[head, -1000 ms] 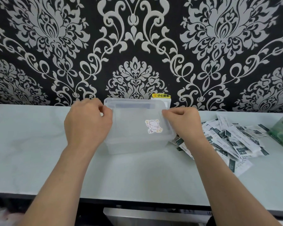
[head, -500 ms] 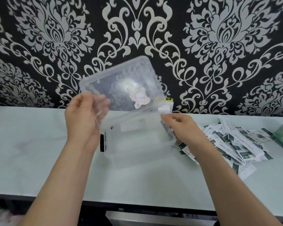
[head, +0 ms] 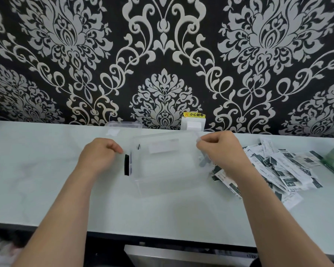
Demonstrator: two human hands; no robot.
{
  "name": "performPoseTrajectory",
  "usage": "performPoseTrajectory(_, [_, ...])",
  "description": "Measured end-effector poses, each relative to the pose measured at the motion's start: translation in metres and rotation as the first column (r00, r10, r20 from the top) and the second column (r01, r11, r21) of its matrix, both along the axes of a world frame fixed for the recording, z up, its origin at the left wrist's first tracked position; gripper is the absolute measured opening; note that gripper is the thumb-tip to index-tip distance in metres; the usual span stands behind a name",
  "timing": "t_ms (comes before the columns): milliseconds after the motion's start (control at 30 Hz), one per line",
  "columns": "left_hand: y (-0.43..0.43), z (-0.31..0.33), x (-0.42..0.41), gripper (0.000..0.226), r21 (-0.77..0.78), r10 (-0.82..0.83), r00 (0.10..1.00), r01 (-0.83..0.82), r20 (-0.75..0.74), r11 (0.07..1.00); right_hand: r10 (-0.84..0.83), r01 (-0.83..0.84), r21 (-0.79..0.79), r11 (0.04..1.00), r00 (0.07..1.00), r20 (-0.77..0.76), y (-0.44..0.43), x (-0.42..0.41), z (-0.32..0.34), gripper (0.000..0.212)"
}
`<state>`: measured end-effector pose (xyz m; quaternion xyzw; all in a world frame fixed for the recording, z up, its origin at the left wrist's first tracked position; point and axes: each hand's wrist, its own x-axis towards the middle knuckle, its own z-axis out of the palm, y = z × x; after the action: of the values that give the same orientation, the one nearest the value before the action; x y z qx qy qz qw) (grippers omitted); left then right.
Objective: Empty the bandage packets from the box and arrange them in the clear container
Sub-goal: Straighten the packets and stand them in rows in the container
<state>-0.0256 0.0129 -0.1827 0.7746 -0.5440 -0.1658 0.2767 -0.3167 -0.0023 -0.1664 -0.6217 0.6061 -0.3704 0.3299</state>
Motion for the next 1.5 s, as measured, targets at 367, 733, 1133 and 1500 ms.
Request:
performPoseTrajectory(367, [0.017,0.063,-0.053,0.042,-0.492,-0.070,0.949,-0.095,-0.307,0.865,-0.002,0.003,-0.036,0.999,1.000,0.023,0.010,-0.005,0.001,0.035])
performPoseTrajectory(733, [0.027,0.031,-0.191,0.064,0.043,-0.606,0.617,0.682,0.501,0.730,-0.035,-0.002,-0.075,0.997,0.875,-0.484,0.035,-0.096,0.011,0.059])
performPoseTrajectory(1133, [0.028,0.020,-0.269,0.028,-0.048,-0.603,0.662,0.690,0.444,0.722,0.104,-0.066,0.093,0.993,0.855,-0.508,0.047,-0.155,-0.007,0.074])
performPoseTrajectory(1500, [0.011,0.021,-0.274,0.032,0.056,-0.575,0.722,0.604,0.384,0.795,0.083,-0.036,0.103,0.994,0.864,-0.496,0.045,-0.164,-0.005,0.058])
